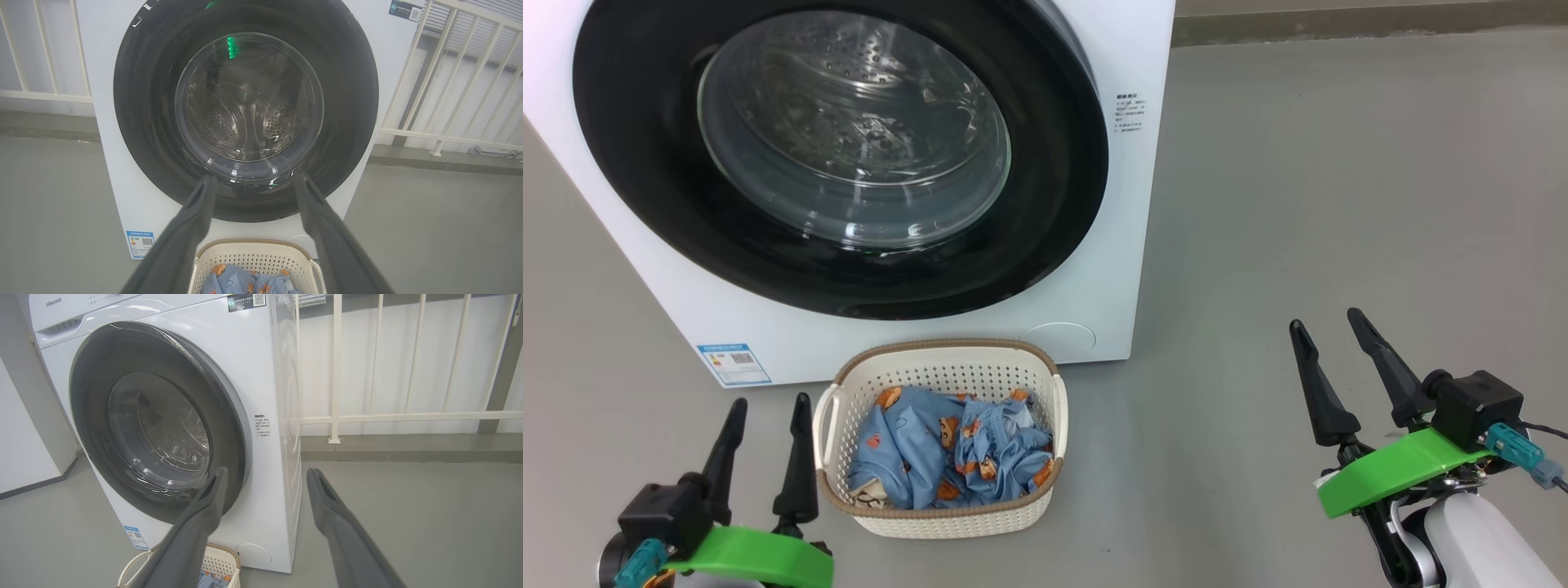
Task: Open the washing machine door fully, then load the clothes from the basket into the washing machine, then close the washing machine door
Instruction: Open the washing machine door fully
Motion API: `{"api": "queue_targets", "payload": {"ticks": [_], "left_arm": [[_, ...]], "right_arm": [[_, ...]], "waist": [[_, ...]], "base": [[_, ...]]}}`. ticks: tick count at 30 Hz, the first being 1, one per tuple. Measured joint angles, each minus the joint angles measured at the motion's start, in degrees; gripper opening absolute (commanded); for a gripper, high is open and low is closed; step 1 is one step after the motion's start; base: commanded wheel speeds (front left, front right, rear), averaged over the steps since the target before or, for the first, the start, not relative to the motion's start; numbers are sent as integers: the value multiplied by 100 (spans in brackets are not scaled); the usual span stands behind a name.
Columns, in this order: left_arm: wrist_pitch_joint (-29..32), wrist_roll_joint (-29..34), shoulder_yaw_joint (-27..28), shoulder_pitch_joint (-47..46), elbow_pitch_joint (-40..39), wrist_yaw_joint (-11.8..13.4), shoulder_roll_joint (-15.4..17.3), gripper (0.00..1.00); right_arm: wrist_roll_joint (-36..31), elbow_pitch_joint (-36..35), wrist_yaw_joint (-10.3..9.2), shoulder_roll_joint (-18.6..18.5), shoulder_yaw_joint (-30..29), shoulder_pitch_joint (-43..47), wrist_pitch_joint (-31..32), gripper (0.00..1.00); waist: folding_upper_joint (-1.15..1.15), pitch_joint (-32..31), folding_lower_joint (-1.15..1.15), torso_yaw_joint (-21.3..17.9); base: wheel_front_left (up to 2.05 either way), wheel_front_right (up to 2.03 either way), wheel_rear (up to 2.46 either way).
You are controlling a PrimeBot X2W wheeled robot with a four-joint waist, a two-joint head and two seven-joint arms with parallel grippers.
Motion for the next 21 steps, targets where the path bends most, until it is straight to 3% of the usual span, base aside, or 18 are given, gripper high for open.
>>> {"api": "queue_targets", "payload": {"ticks": [21], "left_arm": [[0,-118,-14,0,-5,90,18,100]], "right_arm": [[20,78,4,69,-138,1,0,100]], "waist": [[0,75,0,20]], "base": [[0,0,0]]}}
